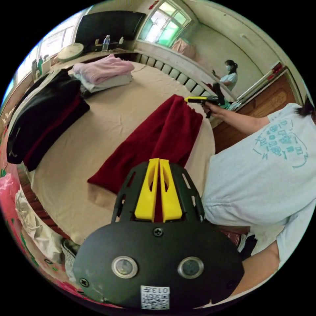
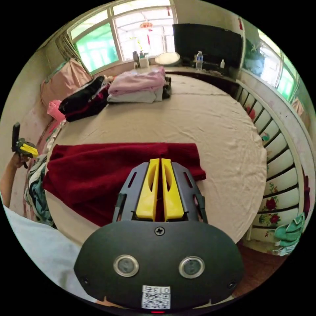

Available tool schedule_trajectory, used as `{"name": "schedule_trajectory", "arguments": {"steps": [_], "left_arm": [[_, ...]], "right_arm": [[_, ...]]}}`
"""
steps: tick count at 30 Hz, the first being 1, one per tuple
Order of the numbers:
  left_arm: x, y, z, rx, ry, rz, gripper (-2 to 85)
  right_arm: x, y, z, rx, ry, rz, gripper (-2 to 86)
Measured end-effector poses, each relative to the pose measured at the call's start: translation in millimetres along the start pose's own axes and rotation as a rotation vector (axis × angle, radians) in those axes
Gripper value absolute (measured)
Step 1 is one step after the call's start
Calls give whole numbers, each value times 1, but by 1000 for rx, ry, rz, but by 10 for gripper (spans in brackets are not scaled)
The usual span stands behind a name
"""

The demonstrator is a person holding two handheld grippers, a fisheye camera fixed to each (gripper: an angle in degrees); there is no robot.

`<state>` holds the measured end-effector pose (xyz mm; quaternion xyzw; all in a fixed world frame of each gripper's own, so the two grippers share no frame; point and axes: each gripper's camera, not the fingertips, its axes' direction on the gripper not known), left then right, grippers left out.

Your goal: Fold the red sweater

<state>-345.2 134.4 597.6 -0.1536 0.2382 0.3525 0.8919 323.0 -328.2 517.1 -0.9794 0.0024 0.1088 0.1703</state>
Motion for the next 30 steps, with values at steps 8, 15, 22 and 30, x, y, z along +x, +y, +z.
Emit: {"name": "schedule_trajectory", "arguments": {"steps": [8,15,22,30], "left_arm": [[41,-53,126,-191,-186,-32,-3],[26,-59,130,-255,-149,-37,-3],[25,-45,112,-196,-148,-85,-4],[47,-59,129,-318,-394,-54,-3]], "right_arm": [[-49,4,-19,7,213,-68,21],[-137,10,77,-210,208,-332,5],[-123,9,48,-104,125,-243,1],[-19,19,61,-97,220,51,4]]}}
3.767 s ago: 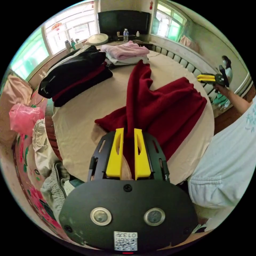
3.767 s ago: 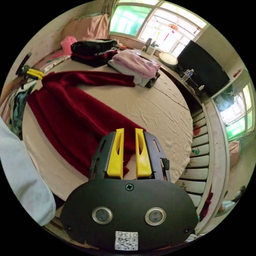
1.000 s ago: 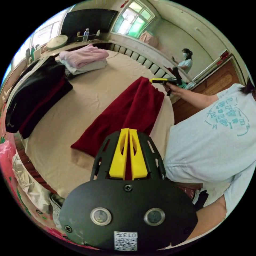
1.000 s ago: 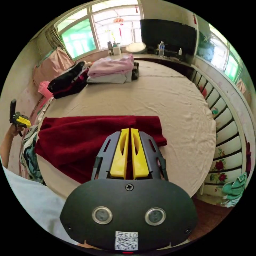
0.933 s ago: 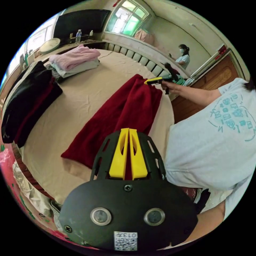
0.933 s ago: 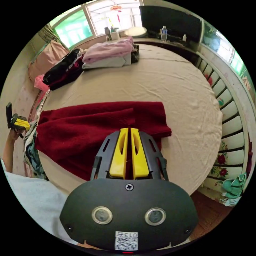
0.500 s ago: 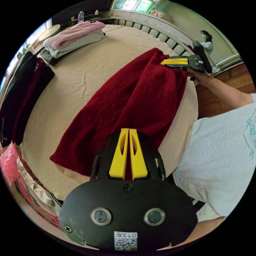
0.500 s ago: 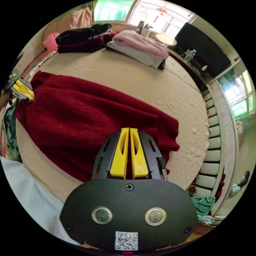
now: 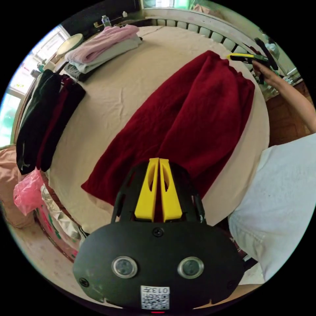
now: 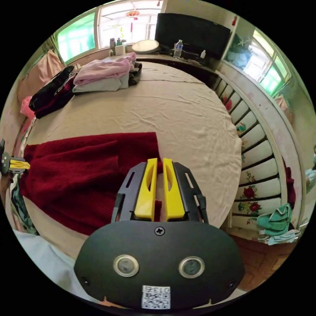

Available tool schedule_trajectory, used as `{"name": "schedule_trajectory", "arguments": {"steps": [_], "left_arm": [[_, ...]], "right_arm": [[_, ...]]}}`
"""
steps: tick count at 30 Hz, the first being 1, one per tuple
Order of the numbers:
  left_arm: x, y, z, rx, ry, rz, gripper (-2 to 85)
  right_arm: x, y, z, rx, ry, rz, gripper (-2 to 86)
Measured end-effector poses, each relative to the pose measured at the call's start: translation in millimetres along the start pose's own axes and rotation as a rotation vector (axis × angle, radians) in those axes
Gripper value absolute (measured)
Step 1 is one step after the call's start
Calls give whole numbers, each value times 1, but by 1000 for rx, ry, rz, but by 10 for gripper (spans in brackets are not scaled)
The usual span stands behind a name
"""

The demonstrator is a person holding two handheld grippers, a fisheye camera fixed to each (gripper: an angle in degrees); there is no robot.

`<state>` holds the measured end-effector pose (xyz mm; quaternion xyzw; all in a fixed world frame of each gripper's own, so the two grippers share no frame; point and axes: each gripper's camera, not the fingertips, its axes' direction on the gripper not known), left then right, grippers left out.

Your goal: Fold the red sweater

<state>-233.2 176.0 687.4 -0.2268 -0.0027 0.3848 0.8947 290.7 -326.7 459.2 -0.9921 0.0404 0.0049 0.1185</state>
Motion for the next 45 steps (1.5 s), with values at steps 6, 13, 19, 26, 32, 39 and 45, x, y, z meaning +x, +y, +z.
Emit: {"name": "schedule_trajectory", "arguments": {"steps": [6,13,19,26,32,39,45], "left_arm": [[-9,1,4,-54,39,55,-4],[-10,55,-39,115,-3,-139,-3],[-15,81,-9,109,-79,-222,-3],[-57,185,-58,342,-37,-474,12],[-82,341,-48,400,110,-959,90],[-80,399,-10,448,280,-1138,133],[-96,396,10,381,326,-1123,129]], "right_arm": [[-22,-1,31,-167,9,-88,-1],[-97,24,-54,169,-155,-283,-1],[-195,50,-15,115,-303,-510,0],[-225,18,-37,91,-262,-644,14],[-318,-57,-60,189,-570,-826,76],[-536,-111,-12,-44,-739,-1213,98],[-632,-121,27,-248,-678,-1367,106]]}}
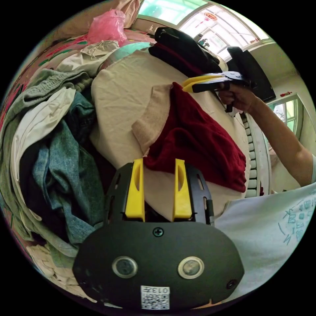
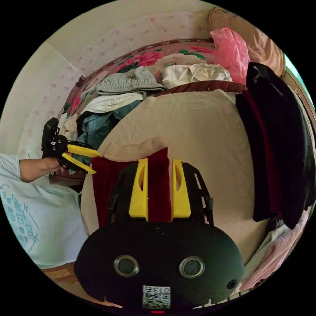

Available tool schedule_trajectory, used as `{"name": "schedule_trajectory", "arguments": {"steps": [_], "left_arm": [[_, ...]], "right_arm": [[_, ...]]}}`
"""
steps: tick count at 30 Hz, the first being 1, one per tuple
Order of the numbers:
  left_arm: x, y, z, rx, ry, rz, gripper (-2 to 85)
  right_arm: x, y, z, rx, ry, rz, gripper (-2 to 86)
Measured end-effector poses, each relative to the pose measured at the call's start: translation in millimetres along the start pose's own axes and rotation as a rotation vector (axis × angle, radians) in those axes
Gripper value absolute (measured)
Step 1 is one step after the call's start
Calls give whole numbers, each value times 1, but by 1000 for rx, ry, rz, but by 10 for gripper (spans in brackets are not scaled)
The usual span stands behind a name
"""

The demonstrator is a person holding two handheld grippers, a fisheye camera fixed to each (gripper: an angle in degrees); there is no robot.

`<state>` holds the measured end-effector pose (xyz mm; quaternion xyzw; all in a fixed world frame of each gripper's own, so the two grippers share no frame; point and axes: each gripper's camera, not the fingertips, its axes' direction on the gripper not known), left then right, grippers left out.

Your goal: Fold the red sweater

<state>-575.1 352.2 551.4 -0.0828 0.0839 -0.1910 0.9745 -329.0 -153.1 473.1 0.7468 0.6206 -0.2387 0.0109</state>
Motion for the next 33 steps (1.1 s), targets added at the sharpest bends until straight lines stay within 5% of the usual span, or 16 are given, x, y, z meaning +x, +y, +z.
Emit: {"name": "schedule_trajectory", "arguments": {"steps": [6,18,27,33], "left_arm": [[-24,-3,2,-21,29,-65,90],[-12,22,-22,39,264,-48,55],[165,49,-55,77,498,464,56],[306,67,9,-81,629,805,56]], "right_arm": [[4,-25,41,-139,-13,-15,92],[-57,27,-45,25,167,-259,30],[-102,222,-221,387,304,-219,28],[-130,396,-279,407,517,-36,27]]}}
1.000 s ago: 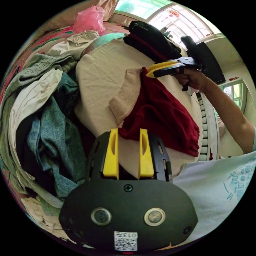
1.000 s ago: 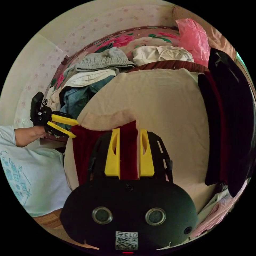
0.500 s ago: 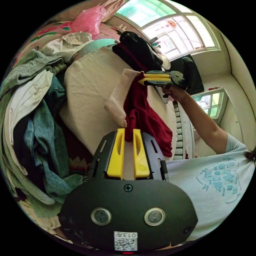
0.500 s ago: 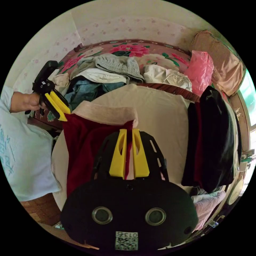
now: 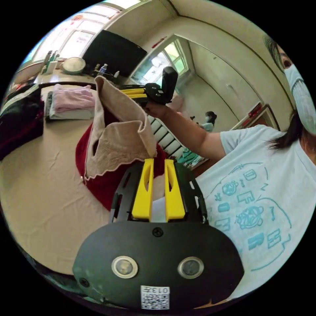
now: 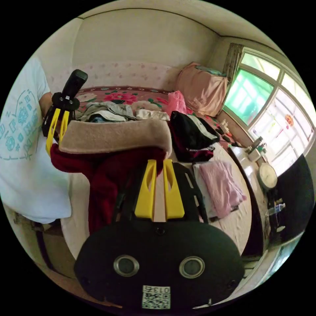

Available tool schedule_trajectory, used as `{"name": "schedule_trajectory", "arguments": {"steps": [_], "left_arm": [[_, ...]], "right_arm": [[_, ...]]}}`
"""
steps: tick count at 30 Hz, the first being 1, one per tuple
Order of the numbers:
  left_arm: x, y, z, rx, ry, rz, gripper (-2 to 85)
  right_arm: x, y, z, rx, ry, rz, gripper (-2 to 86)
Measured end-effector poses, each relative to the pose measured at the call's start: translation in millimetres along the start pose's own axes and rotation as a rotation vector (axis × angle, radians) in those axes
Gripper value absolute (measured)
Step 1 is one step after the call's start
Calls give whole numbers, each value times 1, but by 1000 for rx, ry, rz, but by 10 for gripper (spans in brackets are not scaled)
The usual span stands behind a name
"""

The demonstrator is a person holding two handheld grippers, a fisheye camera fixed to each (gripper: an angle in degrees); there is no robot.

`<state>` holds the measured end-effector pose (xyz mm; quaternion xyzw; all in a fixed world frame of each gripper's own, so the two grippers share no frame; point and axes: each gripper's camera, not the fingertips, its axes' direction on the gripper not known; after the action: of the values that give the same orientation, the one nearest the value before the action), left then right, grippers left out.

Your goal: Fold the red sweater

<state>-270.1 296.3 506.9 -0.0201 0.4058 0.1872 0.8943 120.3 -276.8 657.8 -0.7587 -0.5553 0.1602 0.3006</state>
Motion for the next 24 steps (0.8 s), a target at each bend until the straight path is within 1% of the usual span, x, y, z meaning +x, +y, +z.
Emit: {"name": "schedule_trajectory", "arguments": {"steps": [4,5,6,7,8,9,11,12,13,14,15,16,17,20,21,23,24], "left_arm": [[18,-34,123,-159,90,161,57],[21,-39,161,-204,90,183,57],[23,-41,179,-224,95,200,58],[25,-43,217,-277,99,242,58],[25,-42,252,-325,83,246,58],[25,-41,269,-341,81,250,58],[22,-35,329,-409,65,237,58],[21,-34,342,-419,58,235,58],[20,-30,366,-432,30,245,58],[19,-27,387,-448,-12,248,58],[18,-27,397,-457,-24,251,58],[16,-26,415,-468,-36,255,58],[13,-27,430,-470,-29,240,58],[11,-25,462,-504,-22,261,58],[10,-24,468,-513,-20,269,58],[1,-19,485,-527,-1,246,58],[-2,-18,488,-523,11,232,58]], "right_arm": [[4,95,-33,-66,98,167,25],[5,126,-36,-90,128,230,23],[5,156,-35,-124,155,282,21],[5,170,-33,-143,166,306,21],[5,198,-28,-172,170,358,17],[7,223,-22,-194,172,411,14],[10,257,-13,-224,181,485,8],[14,277,-9,-254,232,546,7],[16,287,-9,-259,252,576,8],[24,306,-12,-239,255,658,9],[32,324,-20,-193,236,742,14],[36,333,-24,-182,227,784,16],[45,347,-32,-181,205,872,28],[53,374,-66,-59,77,1044,98],[50,377,-75,-19,34,1080,128],[43,376,-77,6,-15,1110,141],[39,370,-72,17,-47,1116,133]]}}
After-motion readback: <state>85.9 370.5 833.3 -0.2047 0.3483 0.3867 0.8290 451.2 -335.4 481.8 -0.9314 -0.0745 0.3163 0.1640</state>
